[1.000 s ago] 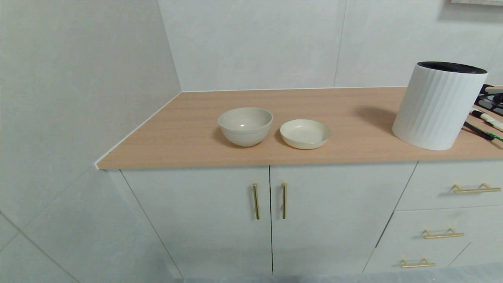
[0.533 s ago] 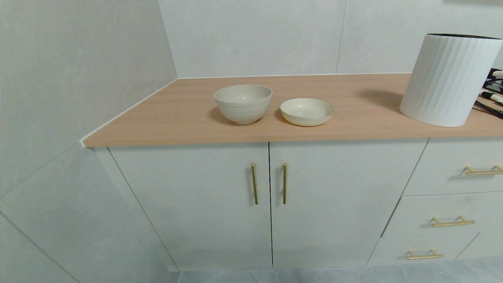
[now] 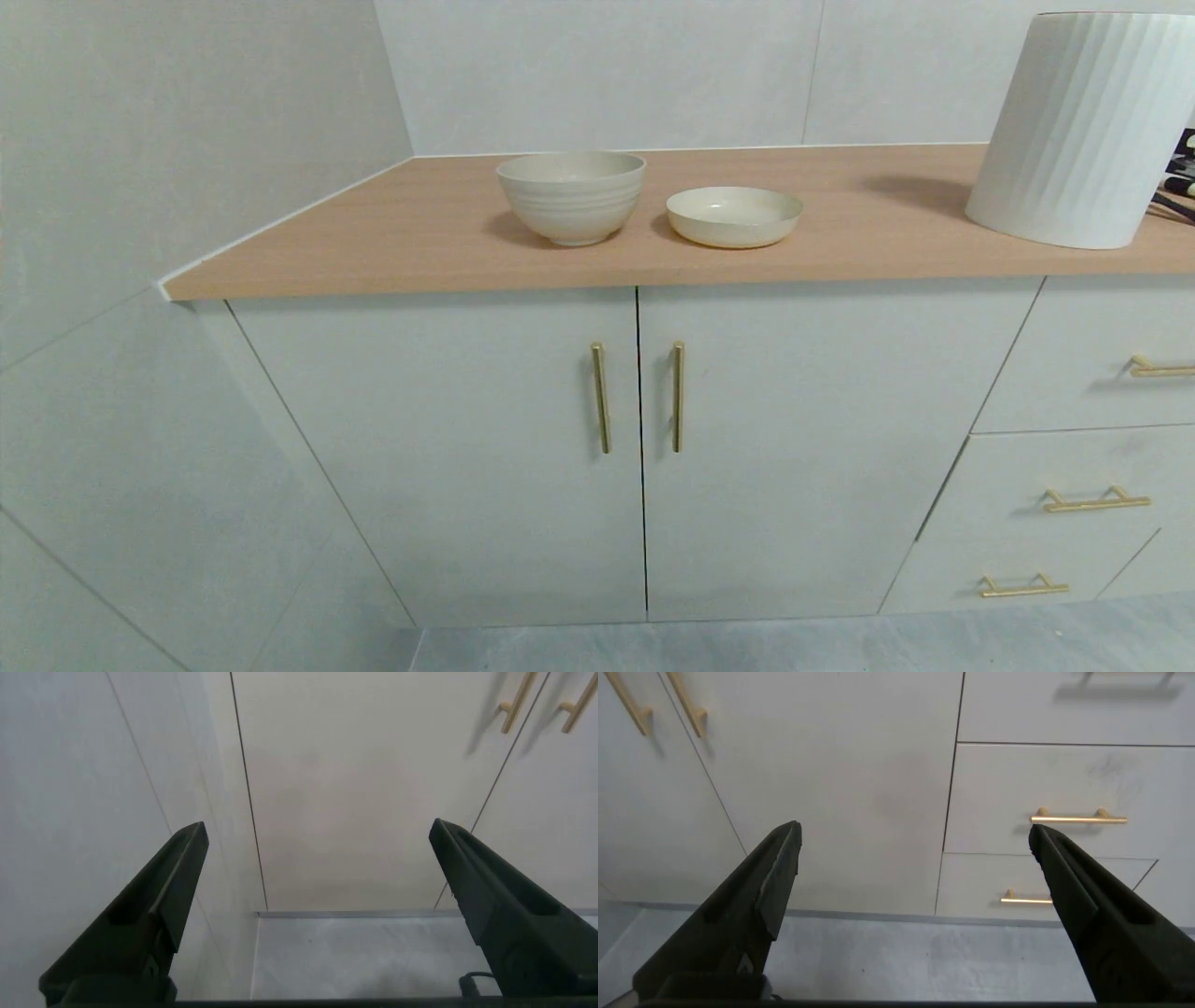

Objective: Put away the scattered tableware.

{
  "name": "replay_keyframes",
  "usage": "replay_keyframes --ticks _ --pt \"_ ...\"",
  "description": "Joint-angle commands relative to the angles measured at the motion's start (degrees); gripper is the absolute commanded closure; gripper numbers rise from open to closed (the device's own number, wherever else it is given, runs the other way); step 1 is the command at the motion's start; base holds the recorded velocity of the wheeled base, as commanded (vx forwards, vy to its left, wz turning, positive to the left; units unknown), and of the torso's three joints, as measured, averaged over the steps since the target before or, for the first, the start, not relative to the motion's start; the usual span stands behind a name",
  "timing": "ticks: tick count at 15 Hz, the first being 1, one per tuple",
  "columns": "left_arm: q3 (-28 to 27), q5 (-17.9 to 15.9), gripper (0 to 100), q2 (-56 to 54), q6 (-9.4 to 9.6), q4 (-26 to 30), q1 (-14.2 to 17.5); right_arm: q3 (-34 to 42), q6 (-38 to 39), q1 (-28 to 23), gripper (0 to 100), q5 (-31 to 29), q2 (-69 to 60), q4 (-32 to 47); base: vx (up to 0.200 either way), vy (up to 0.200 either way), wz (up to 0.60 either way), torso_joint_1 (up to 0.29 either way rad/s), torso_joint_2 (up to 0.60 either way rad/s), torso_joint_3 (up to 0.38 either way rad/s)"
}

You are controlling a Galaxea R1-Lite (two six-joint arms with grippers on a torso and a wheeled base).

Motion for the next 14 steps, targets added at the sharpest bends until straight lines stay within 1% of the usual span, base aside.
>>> replay_keyframes --ticks 1,14 --pt "0.0 0.1 0 0.0 -0.01 0.0 0.0 0.0 0.0 0.0 0 0.1 0.1 0.0 0.0 0.0 0.0 0.0 0.0 0.0" --pt "0.0 0.0 0 0.0 0.07 0.0 0.0 0.0 0.0 0.0 0 0.1 0.1 0.0 0.0 0.0 0.0 0.0 0.0 0.0"
